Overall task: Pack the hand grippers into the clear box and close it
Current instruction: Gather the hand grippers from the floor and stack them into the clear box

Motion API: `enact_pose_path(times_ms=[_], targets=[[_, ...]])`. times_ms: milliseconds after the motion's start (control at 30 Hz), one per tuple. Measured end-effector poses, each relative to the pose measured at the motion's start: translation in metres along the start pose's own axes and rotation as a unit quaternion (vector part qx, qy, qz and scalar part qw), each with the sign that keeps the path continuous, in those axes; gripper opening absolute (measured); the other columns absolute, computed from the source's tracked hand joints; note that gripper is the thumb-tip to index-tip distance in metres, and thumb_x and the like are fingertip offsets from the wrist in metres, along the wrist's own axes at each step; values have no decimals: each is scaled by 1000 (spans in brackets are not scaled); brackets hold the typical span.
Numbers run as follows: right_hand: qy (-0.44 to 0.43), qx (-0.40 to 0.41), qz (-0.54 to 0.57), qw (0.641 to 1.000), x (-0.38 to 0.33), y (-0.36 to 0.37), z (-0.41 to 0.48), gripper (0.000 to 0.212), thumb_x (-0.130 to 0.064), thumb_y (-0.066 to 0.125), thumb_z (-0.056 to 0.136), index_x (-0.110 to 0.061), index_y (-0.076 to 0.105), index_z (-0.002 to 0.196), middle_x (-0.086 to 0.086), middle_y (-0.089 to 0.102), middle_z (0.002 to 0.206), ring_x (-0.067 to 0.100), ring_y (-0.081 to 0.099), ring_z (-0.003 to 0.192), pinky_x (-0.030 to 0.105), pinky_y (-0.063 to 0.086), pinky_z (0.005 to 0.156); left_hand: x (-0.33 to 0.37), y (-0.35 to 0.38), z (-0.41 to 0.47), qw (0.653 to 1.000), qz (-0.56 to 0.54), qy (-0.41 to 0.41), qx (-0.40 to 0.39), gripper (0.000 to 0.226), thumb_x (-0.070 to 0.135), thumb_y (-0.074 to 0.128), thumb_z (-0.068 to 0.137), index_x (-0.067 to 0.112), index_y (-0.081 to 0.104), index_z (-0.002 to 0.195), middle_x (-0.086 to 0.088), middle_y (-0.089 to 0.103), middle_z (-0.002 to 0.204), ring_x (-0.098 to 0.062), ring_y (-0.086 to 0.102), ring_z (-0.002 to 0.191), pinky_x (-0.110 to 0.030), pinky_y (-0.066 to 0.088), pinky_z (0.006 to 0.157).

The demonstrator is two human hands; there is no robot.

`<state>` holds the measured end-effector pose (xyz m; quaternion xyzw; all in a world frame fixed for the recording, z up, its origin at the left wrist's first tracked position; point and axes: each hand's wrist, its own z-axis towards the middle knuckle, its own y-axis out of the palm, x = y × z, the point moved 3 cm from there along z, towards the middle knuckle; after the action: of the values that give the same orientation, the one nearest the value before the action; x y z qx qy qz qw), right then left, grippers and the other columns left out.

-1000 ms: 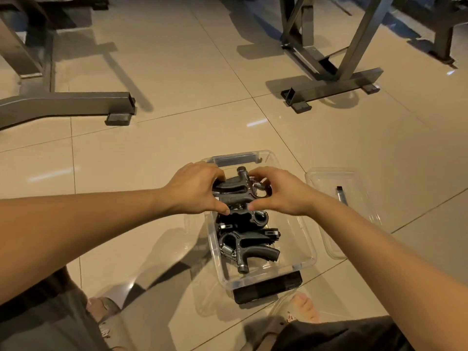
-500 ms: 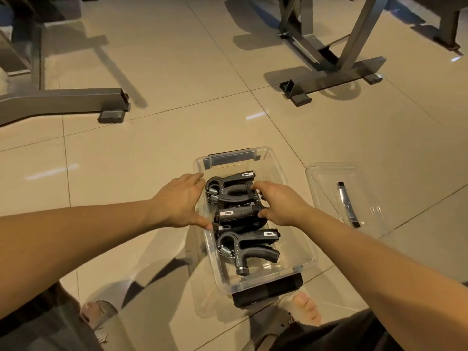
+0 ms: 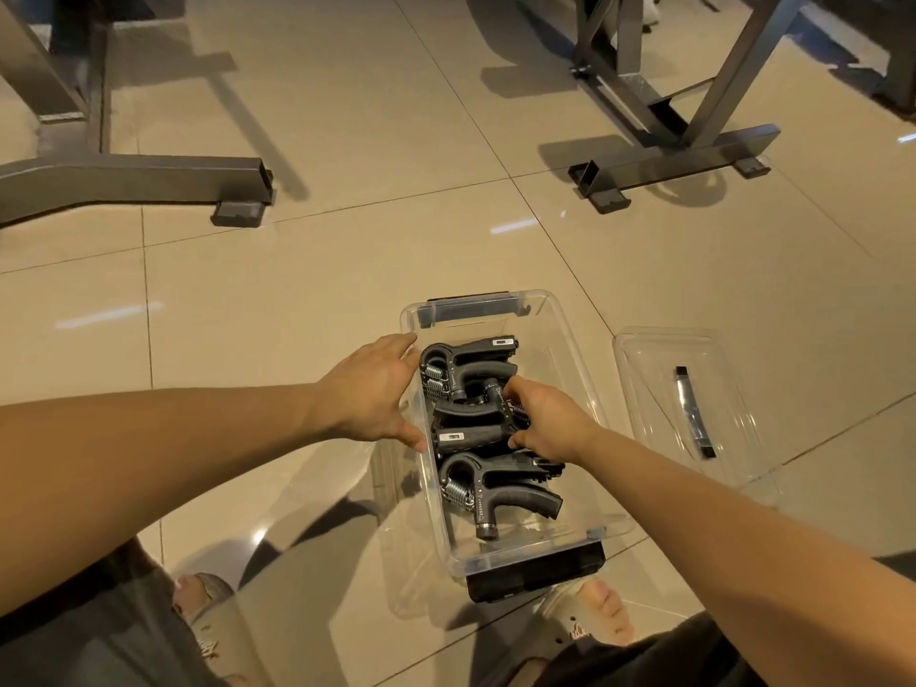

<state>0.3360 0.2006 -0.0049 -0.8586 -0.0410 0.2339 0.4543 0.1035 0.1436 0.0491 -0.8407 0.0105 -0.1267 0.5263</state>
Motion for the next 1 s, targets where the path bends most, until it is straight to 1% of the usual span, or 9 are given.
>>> enact_pose_path(times_ms=[100,233,367,467,567,667,733,833,1000], targets=[[16,-1,1,1000,2,2,2,56,-17,83,80,-18,51,126,7,65,117,21,56,94,32,47,81,1,1,0,1000,3,-2,2,129,80,72,61,2,26,153,-17,10,167,-31,12,153,-37,18,123],[30,1,15,999,3,3,3,61,-17,84,79,-17,52,131,7,65,125,26,61,106,34,50,90,0,1,1,1000,5,-5,0,128,80,72,61,2,27,152,-17,9,167,-31,12,153,-37,18,123],[38,1,15,999,-1,1,1,62,-18,83,80,-17,52,134,7,64,129,26,61,111,34,50,93,-1,2,1,1000,15,-4,2,128,80,71,62,2,26,153,-16,10,167,-31,13,153,-37,17,123],[42,21,9,999,-6,-10,-3,62,-19,83,81,-16,53,135,5,61,133,26,60,117,34,49,95,-1,1,-1,999,35,0,7,126,82,69,64,5,26,154,-15,12,167,-30,15,153,-39,17,123],[34,57,14,998,-15,-26,-11,53,-17,81,81,-15,57,128,3,64,126,23,60,112,29,47,87,-3,-4,-9,999,50,3,7,119,82,66,66,9,31,153,-14,17,166,-29,19,152,-41,21,122],[27,92,28,995,-31,-40,-24,47,-16,79,80,-14,61,123,2,66,118,22,62,106,35,53,89,-9,-15,-22,998,65,-3,10,104,80,65,69,10,48,144,-12,27,163,-29,26,149,-42,28,119],[20,109,43,993,-44,-44,-34,43,-18,80,79,-14,64,119,2,68,111,22,64,100,39,55,88,-13,-21,-36,997,80,-12,5,96,78,66,71,12,55,139,-11,32,161,-28,29,147,-43,32,116],[9,125,69,990,-70,-43,-53,36,-20,80,82,-15,65,114,-1,67,102,20,64,93,38,57,84,-18,-27,-64,996,91,-20,2,88,74,67,74,14,57,137,-7,44,152,-26,38,140,-44,40,110],[-25,140,97,985,-126,-25,-91,35,-19,80,81,-14,67,113,-1,68,99,20,65,95,39,56,87,-27,-31,-125,997,57,-39,37,81,66,70,78,19,52,142,1,50,146,-23,47,132,-41,47,101]])
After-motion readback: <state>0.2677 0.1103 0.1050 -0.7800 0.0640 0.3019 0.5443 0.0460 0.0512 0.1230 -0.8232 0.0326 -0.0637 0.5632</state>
